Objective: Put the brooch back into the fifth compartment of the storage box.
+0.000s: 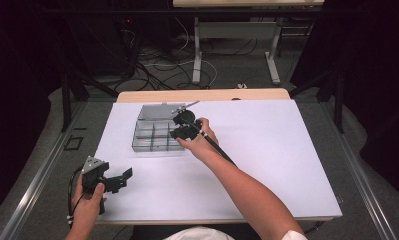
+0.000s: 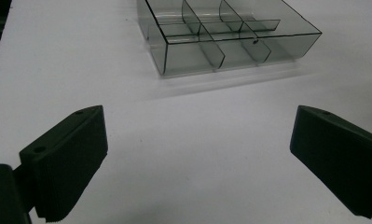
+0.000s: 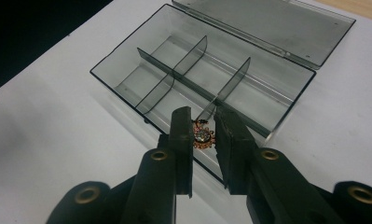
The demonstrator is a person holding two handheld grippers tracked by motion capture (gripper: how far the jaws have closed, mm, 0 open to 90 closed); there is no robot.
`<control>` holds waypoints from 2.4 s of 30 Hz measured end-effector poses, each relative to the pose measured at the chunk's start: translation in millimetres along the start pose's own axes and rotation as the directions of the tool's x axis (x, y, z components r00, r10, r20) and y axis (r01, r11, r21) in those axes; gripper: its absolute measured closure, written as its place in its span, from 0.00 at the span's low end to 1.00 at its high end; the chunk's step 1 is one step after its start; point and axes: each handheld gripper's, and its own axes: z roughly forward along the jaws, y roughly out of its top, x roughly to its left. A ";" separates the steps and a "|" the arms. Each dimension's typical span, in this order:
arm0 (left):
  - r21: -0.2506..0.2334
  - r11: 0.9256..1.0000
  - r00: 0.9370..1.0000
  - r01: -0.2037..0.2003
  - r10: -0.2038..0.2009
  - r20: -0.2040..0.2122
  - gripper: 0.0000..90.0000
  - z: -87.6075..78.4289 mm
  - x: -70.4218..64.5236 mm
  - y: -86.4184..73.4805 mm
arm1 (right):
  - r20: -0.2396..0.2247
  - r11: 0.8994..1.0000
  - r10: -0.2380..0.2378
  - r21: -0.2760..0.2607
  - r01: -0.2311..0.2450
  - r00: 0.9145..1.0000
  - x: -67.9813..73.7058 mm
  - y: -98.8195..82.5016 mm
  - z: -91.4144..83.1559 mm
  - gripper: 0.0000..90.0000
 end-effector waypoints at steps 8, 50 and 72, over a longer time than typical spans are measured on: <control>0.006 1.000 1.000 -0.001 0.000 0.006 0.05 1.4 -0.4 0.6 | -0.004 1.000 -0.013 -0.008 0.013 1.000 4.5 2.8 9.7 0.86; 0.008 1.000 1.000 -0.003 0.002 0.022 0.05 3.3 -1.1 0.8 | -0.004 0.999 -0.032 -0.005 0.032 0.999 13.1 -3.3 70.6 0.86; 0.013 1.000 1.000 -0.005 0.005 0.025 0.05 2.0 -0.4 0.0 | -0.018 0.999 -0.041 -0.015 0.041 0.999 13.6 0.7 55.9 0.59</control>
